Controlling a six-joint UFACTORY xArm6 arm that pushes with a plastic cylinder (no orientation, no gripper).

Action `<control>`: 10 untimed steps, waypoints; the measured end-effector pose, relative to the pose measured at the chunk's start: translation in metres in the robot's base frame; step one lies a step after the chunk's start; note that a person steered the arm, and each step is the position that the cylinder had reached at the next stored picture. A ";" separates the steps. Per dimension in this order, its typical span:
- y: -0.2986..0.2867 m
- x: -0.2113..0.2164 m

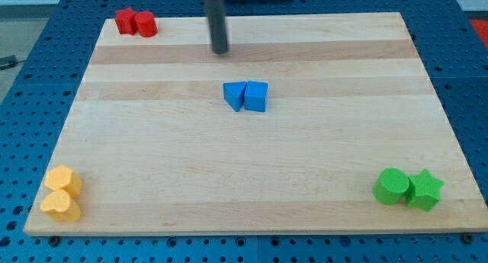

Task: Push the blue blocks upwards of the board

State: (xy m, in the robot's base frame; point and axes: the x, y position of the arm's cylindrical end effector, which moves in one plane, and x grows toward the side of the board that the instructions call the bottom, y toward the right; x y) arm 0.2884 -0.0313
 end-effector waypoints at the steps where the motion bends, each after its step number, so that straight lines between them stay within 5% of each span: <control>1: 0.060 0.029; 3: 0.098 0.152; 10: 0.062 0.124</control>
State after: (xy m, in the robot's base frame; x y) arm 0.4125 0.0309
